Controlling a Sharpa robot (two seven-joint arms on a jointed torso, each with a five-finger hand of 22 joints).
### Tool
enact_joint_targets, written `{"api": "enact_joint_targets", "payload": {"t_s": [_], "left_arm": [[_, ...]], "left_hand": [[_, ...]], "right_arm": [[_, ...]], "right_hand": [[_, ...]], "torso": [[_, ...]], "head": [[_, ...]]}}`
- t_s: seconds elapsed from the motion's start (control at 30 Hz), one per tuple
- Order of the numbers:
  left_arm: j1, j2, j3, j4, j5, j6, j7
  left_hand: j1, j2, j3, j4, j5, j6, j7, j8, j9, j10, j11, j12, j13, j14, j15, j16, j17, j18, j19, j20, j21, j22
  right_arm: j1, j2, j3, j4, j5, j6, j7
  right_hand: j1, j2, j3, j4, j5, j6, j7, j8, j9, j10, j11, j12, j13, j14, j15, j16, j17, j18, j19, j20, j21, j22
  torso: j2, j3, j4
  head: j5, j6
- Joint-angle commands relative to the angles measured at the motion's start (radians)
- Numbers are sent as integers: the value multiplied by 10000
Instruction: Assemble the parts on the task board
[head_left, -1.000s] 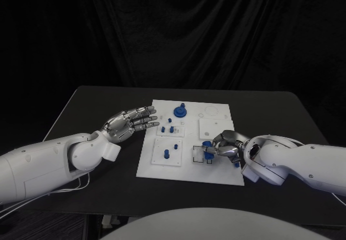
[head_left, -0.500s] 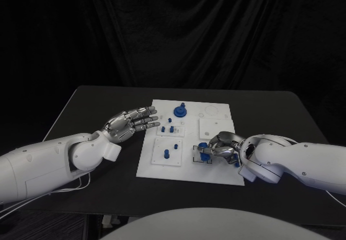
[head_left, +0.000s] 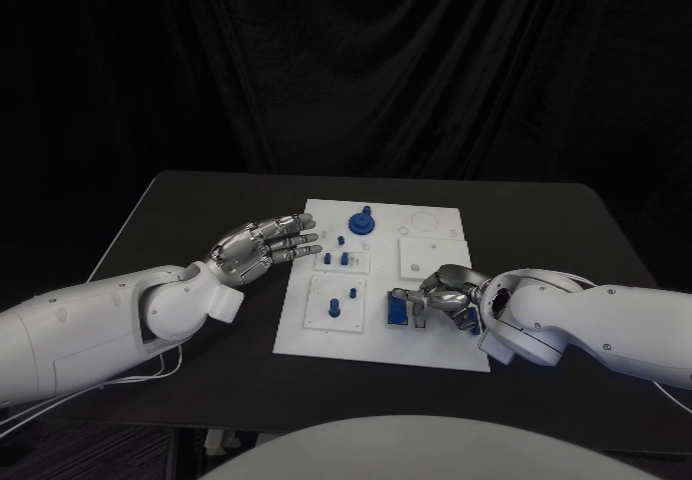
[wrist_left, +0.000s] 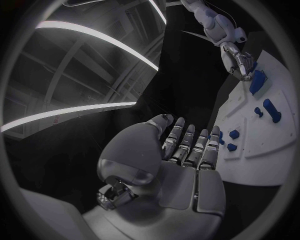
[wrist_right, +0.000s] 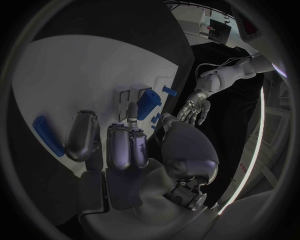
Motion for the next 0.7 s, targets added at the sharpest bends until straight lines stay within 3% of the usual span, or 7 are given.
{"api": "enact_joint_targets", "payload": {"t_s": [0.03,0.23,0.37,0.5,0.6,0.63,0.7], "left_arm": [[-18,10,10,5,1,168,49],[-25,19,10,-24,1,187,26],[-29,21,10,-29,1,200,14],[-32,16,10,-33,1,201,9],[-34,10,10,-39,1,203,0],[-35,9,10,-41,1,205,-3],[-37,13,10,-44,1,210,-3]], "left_hand": [[-93,5,66,18,29,-78,207,5,-16,-30,-34,-44,-4,-28,12,-4,-7,-128,19,-16,0,-9],[-101,-4,81,17,27,-102,204,-1,-21,-47,-41,-59,-6,-42,11,-15,-9,-129,17,-18,-2,-10],[-102,-4,81,17,27,-102,204,-1,-21,-47,-41,-60,-6,-43,11,-15,-9,-129,17,-18,-3,-10],[-102,-4,81,17,27,-102,204,-1,-21,-47,-41,-60,-6,-43,11,-15,-9,-129,17,-18,-3,-10],[-102,-4,81,17,27,-102,204,-1,-21,-47,-41,-60,-6,-43,11,-15,-9,-129,17,-18,-3,-10],[-102,-4,81,17,27,-102,204,-1,-21,-47,-41,-60,-6,-43,11,-15,-9,-129,17,-18,-3,-10],[-102,-4,81,17,27,-102,204,-1,-21,-47,-41,-60,-6,-43,11,-15,-9,-129,17,-18,-3,-10]], "right_arm": [[-16,-30,3,11,-48,51,-151],[-16,-93,2,78,-138,-130,37],[-16,-159,2,126,-157,-315,271],[-16,-215,2,179,-210,-316,386],[-16,-240,1,226,-364,-121,355],[-17,-243,1,244,-436,-17,325],[-20,-244,1,261,-513,111,287]], "right_hand": [[-157,34,-217,0,-185,2,30,-57,14,1060,47,27,2632,604,67,-16,515,185,22,53,-27,1543],[-261,104,-463,1,-357,29,22,-50,27,1060,44,27,2632,623,61,24,579,171,49,51,35,1565],[-183,205,-557,-15,-155,99,-1,-9,51,1060,25,27,2632,642,46,58,628,161,75,41,90,1584],[583,233,-535,-237,725,128,-35,30,92,1060,-8,27,2632,658,13,83,670,143,110,11,169,1611],[1432,139,-422,-640,1396,166,-79,158,191,1060,-43,27,2632,674,-13,115,722,128,141,-17,259,1638],[1831,85,-365,-860,1633,198,-113,314,302,1060,-74,27,2632,677,-39,121,733,122,152,-34,289,1647],[2160,30,-374,-1044,1621,221,-170,627,544,1060,-119,27,2632,679,-74,124,742,119,161,-70,317,1655]], "torso": [[-5,-1,7],[-13,1,5],[-14,6,-7],[-12,10,-16],[-8,9,-15],[-7,11,-17],[-6,11,-20]], "head": [[-4,-2],[10,-2],[20,-2],[26,-2],[19,-2],[17,-2],[15,-2]]}}
